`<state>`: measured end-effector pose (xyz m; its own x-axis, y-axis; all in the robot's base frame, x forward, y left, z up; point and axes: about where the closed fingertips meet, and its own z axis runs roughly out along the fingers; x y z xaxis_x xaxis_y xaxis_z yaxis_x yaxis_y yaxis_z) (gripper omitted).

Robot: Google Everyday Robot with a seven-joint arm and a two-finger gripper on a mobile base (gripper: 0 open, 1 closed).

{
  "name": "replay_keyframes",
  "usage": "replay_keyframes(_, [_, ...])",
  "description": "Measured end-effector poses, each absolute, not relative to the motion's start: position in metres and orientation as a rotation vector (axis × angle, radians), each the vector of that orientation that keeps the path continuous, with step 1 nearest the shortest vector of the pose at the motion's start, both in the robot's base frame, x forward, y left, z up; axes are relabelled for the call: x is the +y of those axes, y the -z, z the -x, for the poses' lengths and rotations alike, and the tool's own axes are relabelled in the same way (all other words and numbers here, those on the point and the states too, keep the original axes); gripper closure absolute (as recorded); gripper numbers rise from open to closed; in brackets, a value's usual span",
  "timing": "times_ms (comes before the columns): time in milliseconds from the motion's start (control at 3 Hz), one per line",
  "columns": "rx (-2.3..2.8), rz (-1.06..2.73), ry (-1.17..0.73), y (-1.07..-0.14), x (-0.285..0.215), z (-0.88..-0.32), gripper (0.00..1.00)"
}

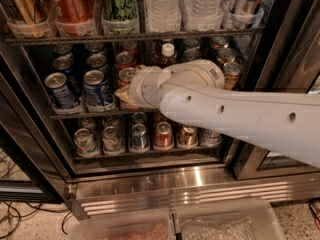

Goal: Pick coke can from middle shelf of fridge

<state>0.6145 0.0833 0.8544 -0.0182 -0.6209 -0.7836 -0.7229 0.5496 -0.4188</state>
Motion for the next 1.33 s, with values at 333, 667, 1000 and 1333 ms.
replay_keyframes(333, [1.724,1.114,-0.098,-0.857,0.073,-0.618,0.84])
replay_keyframes(667, [1.732,1.1,-0.089,-0.861,0.069,-0.618,1.0])
replay_keyframes(1000, [1.729,1.094,-0.087,-0.867,0.071,-0.617,1.0])
replay_keyframes(1333, [1.714,1.091,-0.082,-0.877,0.075,-0.616,1.0])
